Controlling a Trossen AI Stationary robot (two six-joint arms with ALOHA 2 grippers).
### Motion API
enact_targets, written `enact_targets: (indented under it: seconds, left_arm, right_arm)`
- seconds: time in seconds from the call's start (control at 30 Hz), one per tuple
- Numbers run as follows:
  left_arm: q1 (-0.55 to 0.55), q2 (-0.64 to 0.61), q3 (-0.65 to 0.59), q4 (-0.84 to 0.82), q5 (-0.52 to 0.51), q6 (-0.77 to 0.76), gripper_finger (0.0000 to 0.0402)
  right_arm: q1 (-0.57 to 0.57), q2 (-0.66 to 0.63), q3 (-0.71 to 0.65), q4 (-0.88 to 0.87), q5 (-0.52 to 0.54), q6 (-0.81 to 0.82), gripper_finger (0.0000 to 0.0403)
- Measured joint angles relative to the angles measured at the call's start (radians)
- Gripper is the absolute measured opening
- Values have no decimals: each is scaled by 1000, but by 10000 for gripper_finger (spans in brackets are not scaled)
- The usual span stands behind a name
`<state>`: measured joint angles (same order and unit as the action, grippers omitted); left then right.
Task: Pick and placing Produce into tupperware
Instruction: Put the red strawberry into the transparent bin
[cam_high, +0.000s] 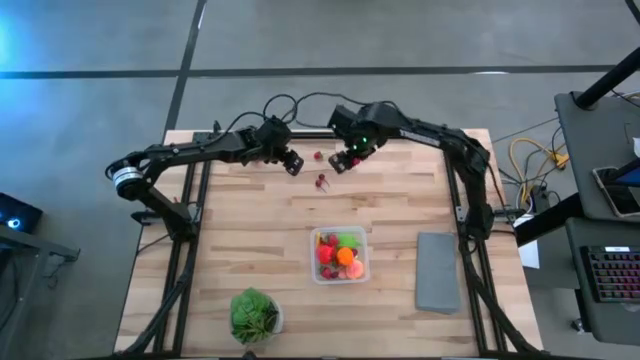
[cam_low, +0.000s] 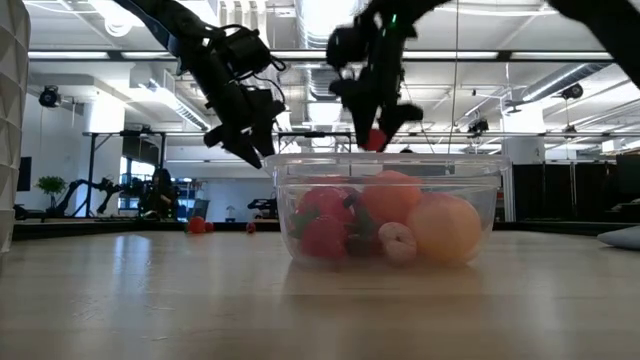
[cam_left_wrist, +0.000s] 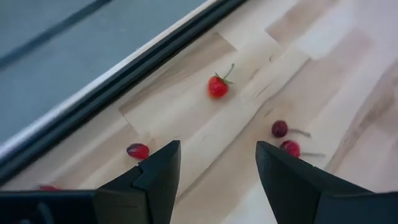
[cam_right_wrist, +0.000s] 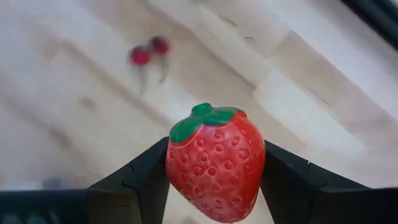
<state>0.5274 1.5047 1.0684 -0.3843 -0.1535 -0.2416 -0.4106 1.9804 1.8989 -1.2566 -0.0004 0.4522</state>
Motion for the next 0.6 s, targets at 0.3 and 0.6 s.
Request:
enact_targets:
  seconds: [0.3, 0.6]
  left_arm:
    - [3, 7, -37, 13, -2, 186, 194]
    - [2, 0, -86, 0, 0, 198, 194]
  right_arm:
    - [367, -256, -153, -37, 208, 215, 208]
    - [721, -319, -290, 116, 420, 433, 208]
